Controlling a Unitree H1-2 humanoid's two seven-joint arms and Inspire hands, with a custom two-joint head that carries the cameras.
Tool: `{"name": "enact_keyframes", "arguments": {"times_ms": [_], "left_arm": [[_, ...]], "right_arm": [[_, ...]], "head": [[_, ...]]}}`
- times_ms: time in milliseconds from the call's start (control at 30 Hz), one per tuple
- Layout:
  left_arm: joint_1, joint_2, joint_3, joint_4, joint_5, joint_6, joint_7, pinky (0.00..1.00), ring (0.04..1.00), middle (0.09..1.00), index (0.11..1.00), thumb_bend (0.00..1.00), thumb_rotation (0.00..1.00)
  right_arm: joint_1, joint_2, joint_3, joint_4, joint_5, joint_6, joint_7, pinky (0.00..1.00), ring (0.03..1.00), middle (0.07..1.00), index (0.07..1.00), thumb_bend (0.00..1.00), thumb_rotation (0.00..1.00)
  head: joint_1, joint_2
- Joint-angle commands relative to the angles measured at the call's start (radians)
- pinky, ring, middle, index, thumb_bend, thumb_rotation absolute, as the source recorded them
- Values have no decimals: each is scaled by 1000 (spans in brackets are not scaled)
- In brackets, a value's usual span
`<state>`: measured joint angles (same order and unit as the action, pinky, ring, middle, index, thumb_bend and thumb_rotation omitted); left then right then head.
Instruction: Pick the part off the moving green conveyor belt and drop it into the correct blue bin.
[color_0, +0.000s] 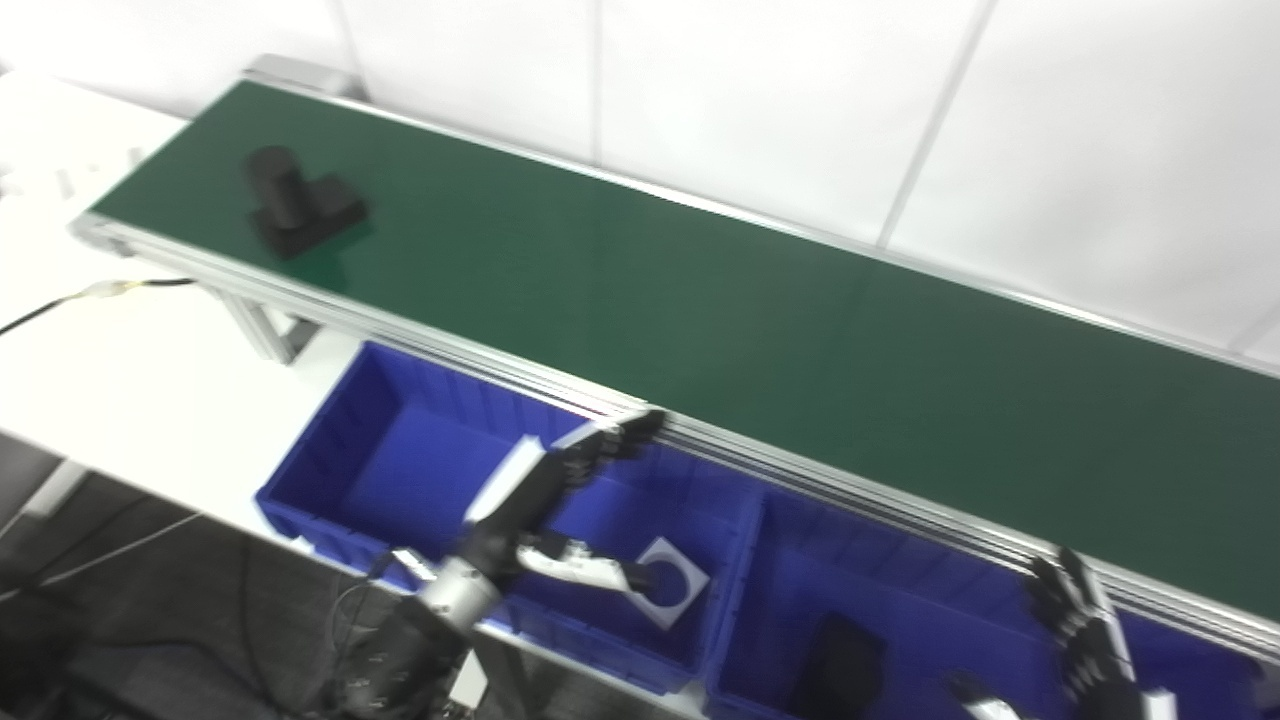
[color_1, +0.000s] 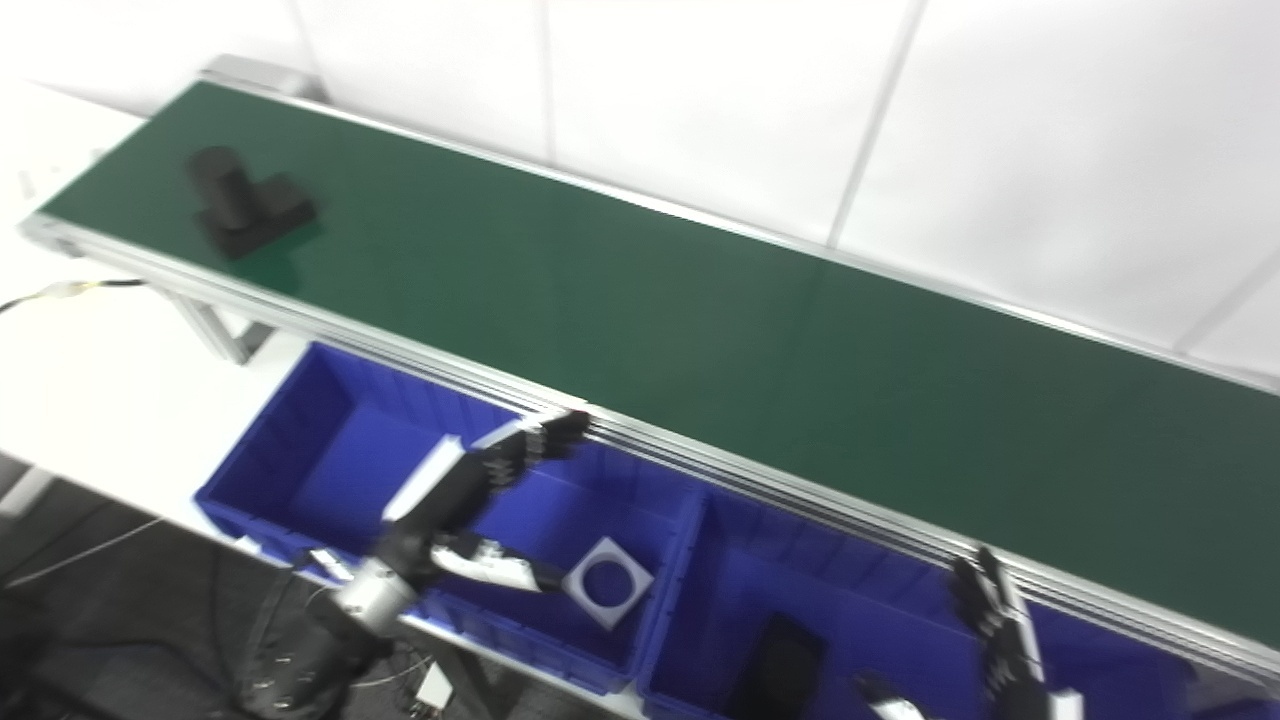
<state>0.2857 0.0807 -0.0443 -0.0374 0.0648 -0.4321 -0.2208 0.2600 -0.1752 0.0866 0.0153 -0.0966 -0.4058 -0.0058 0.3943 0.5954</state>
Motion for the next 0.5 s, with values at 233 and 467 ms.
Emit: {"name": "enact_keyframes", "arguments": {"times_ms": [233, 467], "left_arm": [[10, 35, -59, -9, 53, -38, 120, 876, 898, 893, 861, 944, 410], [8, 69, -101, 17, 49, -38, 181, 890, 897, 885, 852, 959, 408]], "right_arm": [[11, -10, -4, 1, 58, -63, 38, 872, 869, 876, 939, 764, 340], [15, 4, -4, 11, 37, -63, 32, 849, 845, 854, 921, 784, 320]], "head": [[-28, -63], [-73, -120]]}}
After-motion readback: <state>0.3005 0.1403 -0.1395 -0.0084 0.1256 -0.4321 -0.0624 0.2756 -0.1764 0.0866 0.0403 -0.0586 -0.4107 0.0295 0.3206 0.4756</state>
